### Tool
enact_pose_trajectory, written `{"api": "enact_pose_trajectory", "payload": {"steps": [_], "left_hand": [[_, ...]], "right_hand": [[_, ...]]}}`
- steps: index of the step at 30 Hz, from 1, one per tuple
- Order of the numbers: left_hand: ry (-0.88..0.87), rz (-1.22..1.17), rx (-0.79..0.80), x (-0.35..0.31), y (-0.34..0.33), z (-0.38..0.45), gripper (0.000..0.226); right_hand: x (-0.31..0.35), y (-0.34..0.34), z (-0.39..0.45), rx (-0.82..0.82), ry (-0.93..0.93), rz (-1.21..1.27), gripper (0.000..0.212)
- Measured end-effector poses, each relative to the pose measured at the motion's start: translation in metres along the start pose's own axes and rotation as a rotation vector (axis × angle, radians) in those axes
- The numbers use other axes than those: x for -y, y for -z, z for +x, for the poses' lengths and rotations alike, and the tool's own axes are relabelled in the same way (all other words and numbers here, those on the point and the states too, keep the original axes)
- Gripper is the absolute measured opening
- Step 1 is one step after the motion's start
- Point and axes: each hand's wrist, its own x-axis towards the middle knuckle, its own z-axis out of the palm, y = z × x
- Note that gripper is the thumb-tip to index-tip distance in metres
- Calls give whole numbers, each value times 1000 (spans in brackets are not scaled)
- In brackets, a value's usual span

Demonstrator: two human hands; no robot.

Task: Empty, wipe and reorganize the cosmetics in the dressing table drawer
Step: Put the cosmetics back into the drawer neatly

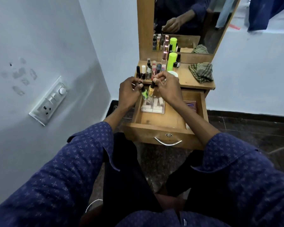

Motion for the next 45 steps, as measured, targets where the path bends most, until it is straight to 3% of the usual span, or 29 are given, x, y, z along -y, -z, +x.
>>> {"api": "enact_pose_trajectory", "payload": {"steps": [4,10,18,33,45], "left_hand": [[55,56,106,21,-19,-36,12],[1,186,163,18,-25,-47,17],[-18,298,235,22,-24,-51,12],[-87,474,345,19,-21,-57,23],[-80,565,371,23,-25,-56,30]], "right_hand": [[-36,-15,-42,31,-63,-92,4],[-64,-37,-59,72,-198,-169,7],[-67,-41,-61,87,-189,-206,13],[-68,-44,-68,277,-102,-7,8],[-81,-49,-67,441,-236,167,23]]}}
